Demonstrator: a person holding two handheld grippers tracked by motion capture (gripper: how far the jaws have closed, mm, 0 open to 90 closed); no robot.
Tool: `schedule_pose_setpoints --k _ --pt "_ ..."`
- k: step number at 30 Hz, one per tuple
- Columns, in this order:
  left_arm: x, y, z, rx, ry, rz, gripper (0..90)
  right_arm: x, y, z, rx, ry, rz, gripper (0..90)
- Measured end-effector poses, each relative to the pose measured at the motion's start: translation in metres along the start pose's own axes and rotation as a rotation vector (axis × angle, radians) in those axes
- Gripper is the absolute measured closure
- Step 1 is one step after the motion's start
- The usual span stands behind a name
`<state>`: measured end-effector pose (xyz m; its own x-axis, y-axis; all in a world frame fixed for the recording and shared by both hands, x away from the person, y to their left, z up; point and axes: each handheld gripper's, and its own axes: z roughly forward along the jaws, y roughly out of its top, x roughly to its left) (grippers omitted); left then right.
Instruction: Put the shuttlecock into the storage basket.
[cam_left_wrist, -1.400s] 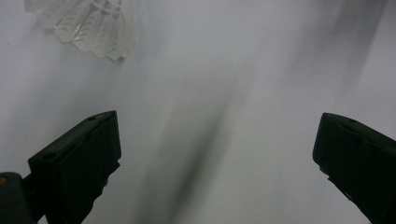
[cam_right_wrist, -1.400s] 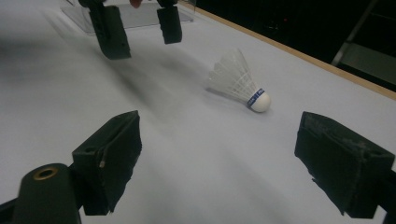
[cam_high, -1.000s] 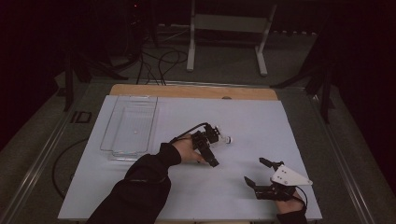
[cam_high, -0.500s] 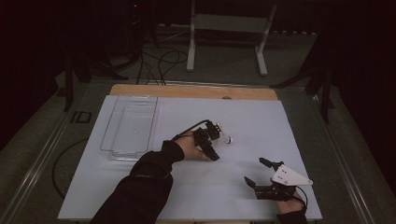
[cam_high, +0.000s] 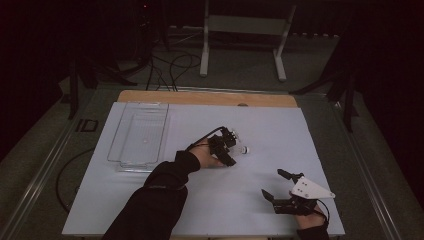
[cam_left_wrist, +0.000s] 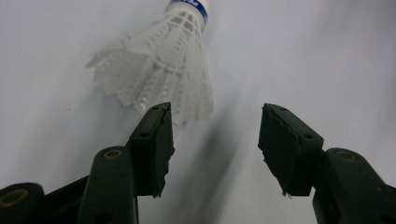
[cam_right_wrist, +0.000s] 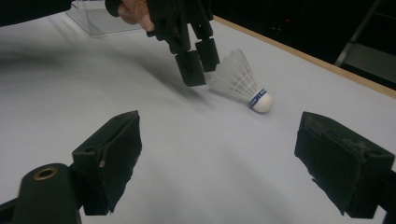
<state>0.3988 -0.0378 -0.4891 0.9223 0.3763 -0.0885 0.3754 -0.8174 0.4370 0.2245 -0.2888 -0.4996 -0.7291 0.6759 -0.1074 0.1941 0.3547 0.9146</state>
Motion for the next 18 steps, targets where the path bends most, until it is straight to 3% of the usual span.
schedule_pose_setpoints --k 11,18 --pt "0.005 0.006 0.005 -0.06 0.02 0.007 51.9 0.0 0.0 0.0 0.002 0.002 0.002 14.4" --pt "0.005 0.012 0.013 -0.036 0.028 0.005 58.1 -0.001 -0.001 0.0 0.003 0.001 0.001 14.4"
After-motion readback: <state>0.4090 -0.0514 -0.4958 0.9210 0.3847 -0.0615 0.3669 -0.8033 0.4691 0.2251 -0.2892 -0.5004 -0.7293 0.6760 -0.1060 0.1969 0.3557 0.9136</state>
